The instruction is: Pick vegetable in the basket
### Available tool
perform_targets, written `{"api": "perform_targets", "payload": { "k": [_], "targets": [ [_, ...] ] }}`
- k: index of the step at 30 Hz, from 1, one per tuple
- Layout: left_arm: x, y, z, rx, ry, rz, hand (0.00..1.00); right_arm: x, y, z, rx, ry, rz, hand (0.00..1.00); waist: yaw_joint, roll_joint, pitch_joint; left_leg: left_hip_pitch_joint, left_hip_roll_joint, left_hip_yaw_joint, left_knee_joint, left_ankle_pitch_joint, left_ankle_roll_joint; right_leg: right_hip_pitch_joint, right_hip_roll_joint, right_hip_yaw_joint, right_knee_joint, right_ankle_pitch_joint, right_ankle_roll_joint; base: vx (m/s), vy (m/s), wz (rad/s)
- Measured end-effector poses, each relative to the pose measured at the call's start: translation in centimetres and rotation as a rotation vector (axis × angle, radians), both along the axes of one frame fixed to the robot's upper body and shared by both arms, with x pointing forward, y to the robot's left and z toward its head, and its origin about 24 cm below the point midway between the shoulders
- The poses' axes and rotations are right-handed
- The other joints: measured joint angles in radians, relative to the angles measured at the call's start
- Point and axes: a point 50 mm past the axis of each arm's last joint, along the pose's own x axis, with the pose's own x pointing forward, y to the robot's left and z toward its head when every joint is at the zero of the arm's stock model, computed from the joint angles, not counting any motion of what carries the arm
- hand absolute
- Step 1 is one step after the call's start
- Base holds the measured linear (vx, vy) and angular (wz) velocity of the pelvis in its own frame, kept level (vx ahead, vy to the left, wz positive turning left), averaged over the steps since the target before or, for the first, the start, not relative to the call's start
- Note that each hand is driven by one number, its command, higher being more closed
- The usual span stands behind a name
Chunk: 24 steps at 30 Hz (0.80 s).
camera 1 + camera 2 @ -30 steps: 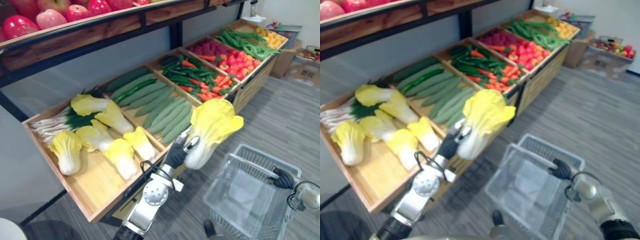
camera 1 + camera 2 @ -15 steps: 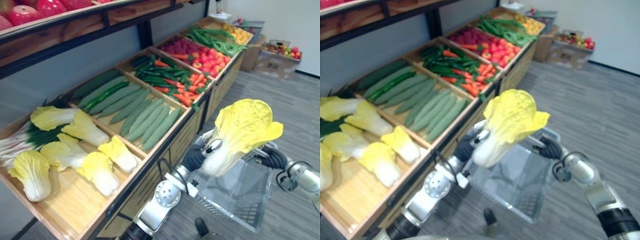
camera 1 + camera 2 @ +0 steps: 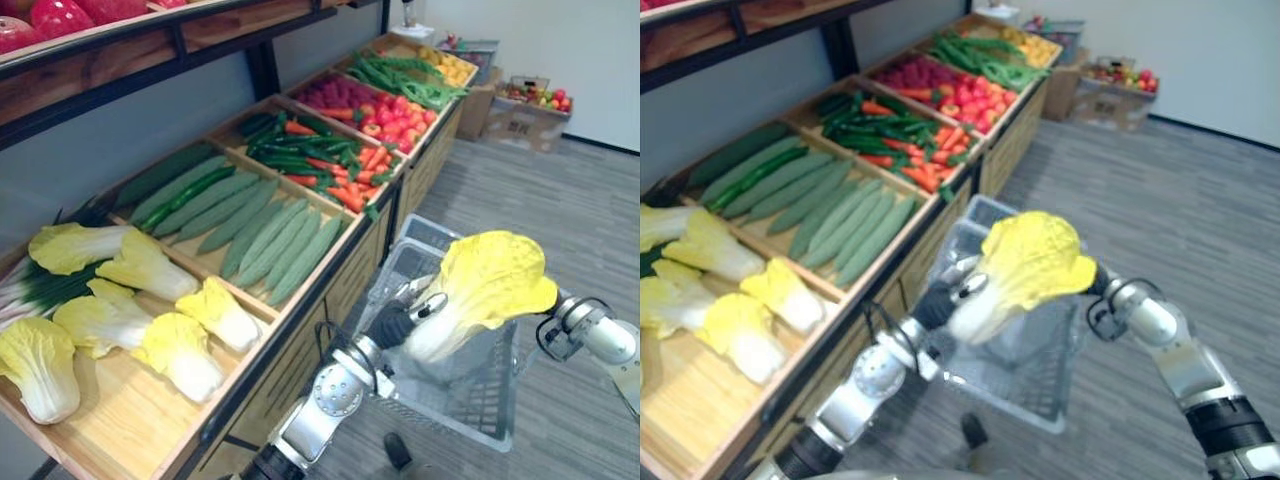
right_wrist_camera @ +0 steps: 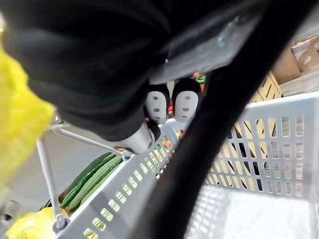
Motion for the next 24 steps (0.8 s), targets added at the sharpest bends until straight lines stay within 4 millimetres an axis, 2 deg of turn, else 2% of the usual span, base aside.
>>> {"api": "perform_targets", "payload": {
  "k": [9, 12, 17, 18, 24],
  "targets": [
    [1.3, 0.7, -3.4, 0.176, 0.058, 0.044, 1.00, 0.2, 0.4, 0.2, 0.021, 0.006, 0.023, 1.00, -0.004, -0.001, 0.006, 0.000, -0.004, 0.009, -0.003, 0.000, 0.000, -0.006, 0.003, 0.013, 0.000, 0.002, -0.002, -0.02, 0.003, -0.03],
    [1.7, 1.3, -4.6, 0.251, 0.073, 0.070, 1.00, 0.5, 0.7, 0.6, 0.021, -0.006, 0.040, 1.00, -0.007, -0.002, 0.032, 0.003, -0.011, 0.011, -0.005, 0.000, 0.000, -0.004, 0.000, 0.019, -0.002, 0.005, 0.002, -0.06, 0.001, -0.02],
    [1.8, 1.8, -6.5, 0.328, 0.114, 0.083, 1.00, 0.7, 1.5, 0.2, 0.016, 0.019, 0.077, 1.00, -0.009, 0.000, 0.040, -0.004, -0.011, 0.012, -0.007, 0.001, 0.002, -0.002, -0.006, 0.019, -0.029, 0.014, -0.001, -0.04, -0.001, -0.01],
    [1.9, 1.9, -6.9, 0.341, 0.128, 0.085, 0.00, 0.7, 1.5, 0.2, 0.016, 0.020, 0.078, 1.00, -0.010, 0.000, 0.047, -0.002, -0.012, 0.010, -0.008, 0.001, 0.002, 0.002, -0.007, 0.018, -0.033, 0.014, -0.001, 0.00, 0.000, 0.00],
    [2.4, 2.6, -7.7, 0.393, 0.135, 0.114, 0.00, 0.9, 1.9, 0.2, 0.014, 0.019, 0.095, 1.00, -0.017, 0.001, 0.059, 0.000, -0.033, 0.005, -0.035, 0.003, 0.006, 0.013, -0.023, 0.017, -0.054, 0.018, 0.003, -0.02, 0.007, 0.03]
  ]
}}
